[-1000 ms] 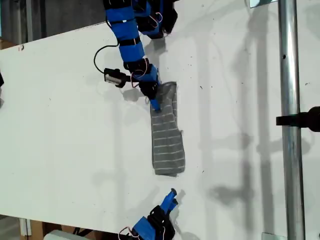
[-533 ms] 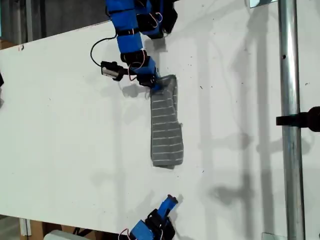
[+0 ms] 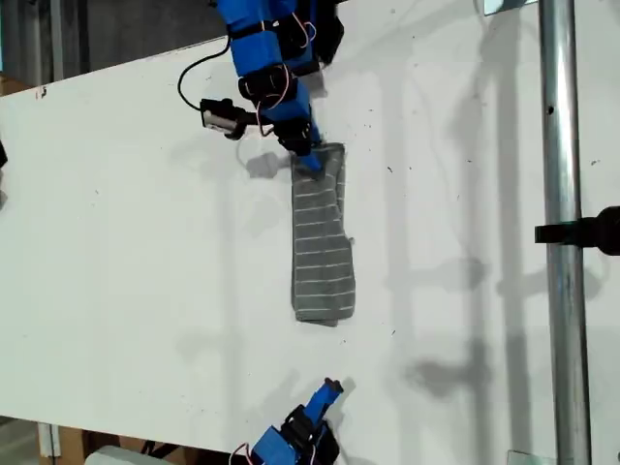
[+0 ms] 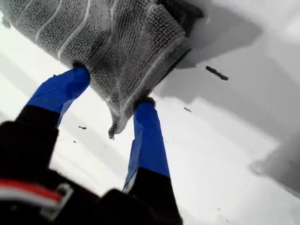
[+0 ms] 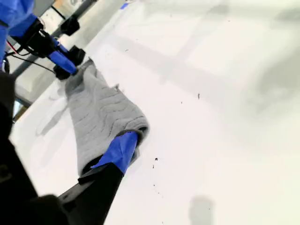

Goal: Grasp corners of a towel and fold twice.

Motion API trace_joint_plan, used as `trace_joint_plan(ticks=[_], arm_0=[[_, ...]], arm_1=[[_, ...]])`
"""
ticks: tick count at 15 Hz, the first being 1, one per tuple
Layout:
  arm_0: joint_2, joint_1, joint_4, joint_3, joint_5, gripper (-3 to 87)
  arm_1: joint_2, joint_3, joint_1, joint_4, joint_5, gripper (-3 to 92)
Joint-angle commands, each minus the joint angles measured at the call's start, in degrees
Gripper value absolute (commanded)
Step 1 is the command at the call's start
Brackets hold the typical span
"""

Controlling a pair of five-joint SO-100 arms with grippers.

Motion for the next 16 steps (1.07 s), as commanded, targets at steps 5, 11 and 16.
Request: trace_joint_plan(ticks=[5,11,16], arm_0=[[0.3,3.2,0.3,-0.4,-2.9,50.4],[0.4,5.0,0.3,-0.4,-2.9,50.1],[1.1,3.0,0.3,-0.4,-0.2,50.0]], arm_1=[[-28.3,-5.4,0.6,-36.0,-0.6,28.1],[-9.3,-7.3,-3.8,-12.9,1.9,32.9],[7.7,-1.8,-7.5,3.2,8.8,37.7]])
